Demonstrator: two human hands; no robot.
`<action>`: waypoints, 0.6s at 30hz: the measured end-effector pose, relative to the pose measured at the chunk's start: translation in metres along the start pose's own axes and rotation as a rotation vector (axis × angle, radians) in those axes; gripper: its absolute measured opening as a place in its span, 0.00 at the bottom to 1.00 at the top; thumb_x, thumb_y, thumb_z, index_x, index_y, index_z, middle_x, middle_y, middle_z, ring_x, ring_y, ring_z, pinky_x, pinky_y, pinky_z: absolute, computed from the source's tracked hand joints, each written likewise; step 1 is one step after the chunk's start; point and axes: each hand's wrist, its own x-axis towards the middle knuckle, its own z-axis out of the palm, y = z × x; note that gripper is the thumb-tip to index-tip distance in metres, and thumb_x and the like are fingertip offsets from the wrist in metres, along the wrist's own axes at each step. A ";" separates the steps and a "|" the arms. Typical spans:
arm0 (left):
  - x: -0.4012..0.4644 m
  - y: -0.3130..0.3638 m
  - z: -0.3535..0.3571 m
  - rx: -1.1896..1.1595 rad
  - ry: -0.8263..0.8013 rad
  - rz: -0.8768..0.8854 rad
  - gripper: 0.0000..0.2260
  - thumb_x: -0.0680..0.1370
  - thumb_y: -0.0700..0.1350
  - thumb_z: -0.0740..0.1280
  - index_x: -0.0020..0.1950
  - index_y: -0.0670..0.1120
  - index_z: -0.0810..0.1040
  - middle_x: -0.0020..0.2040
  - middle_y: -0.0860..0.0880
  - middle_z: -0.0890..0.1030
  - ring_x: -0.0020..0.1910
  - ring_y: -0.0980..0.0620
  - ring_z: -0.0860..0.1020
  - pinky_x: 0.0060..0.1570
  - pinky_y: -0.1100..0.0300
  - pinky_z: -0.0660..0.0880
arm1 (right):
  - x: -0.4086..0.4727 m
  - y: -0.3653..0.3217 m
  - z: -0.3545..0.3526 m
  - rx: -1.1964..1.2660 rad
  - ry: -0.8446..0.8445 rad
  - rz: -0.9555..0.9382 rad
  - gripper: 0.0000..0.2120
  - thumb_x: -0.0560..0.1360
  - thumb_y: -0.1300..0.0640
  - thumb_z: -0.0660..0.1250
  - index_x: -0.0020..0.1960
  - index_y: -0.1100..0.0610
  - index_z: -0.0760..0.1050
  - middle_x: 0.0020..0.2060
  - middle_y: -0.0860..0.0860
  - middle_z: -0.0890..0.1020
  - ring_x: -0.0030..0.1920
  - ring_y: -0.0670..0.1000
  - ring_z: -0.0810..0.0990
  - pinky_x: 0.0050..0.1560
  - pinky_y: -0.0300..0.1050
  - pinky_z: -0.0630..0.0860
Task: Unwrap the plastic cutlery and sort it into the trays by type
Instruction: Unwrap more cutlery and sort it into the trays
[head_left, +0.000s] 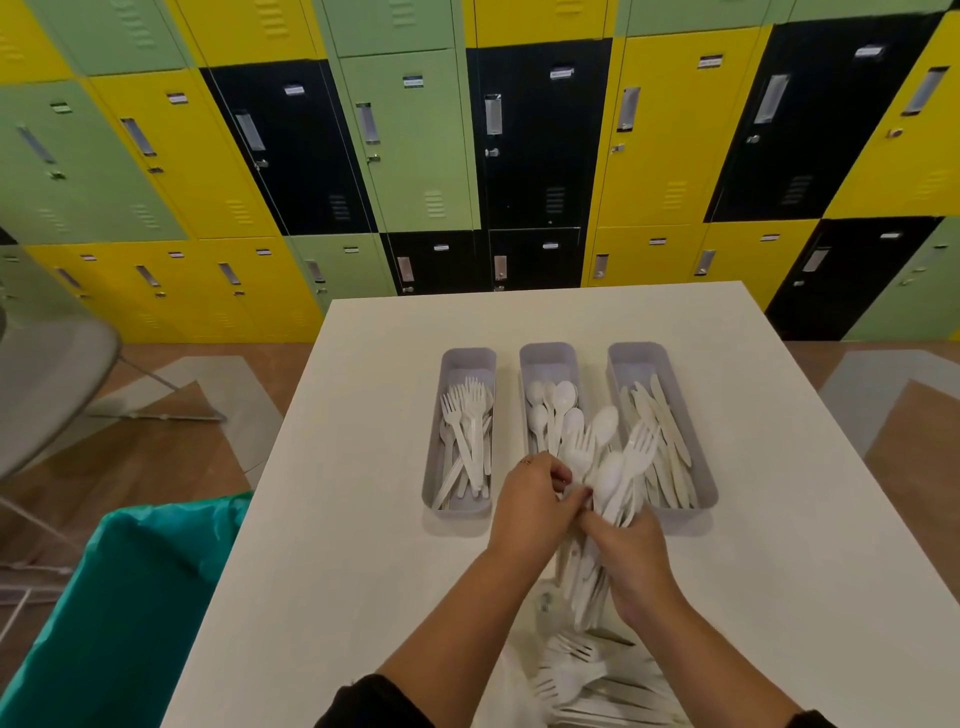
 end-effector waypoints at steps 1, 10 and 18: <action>0.002 0.000 -0.001 -0.010 -0.029 -0.025 0.09 0.74 0.44 0.69 0.51 0.42 0.78 0.39 0.54 0.74 0.35 0.63 0.71 0.36 0.76 0.67 | 0.000 0.000 -0.001 0.009 -0.003 0.002 0.07 0.71 0.65 0.70 0.47 0.56 0.79 0.41 0.55 0.84 0.43 0.53 0.83 0.47 0.50 0.79; 0.001 -0.007 -0.010 -0.363 -0.272 -0.133 0.03 0.78 0.41 0.64 0.45 0.43 0.75 0.39 0.51 0.77 0.38 0.55 0.75 0.41 0.67 0.72 | 0.003 -0.004 -0.008 0.203 -0.124 0.078 0.12 0.73 0.70 0.65 0.52 0.57 0.79 0.44 0.54 0.85 0.45 0.52 0.84 0.45 0.44 0.80; 0.034 -0.015 -0.044 -0.514 0.139 -0.324 0.04 0.79 0.36 0.60 0.44 0.41 0.70 0.35 0.45 0.78 0.31 0.50 0.76 0.34 0.64 0.77 | 0.003 -0.006 -0.010 0.225 -0.132 0.102 0.13 0.73 0.71 0.65 0.51 0.56 0.77 0.44 0.53 0.83 0.47 0.51 0.80 0.45 0.43 0.75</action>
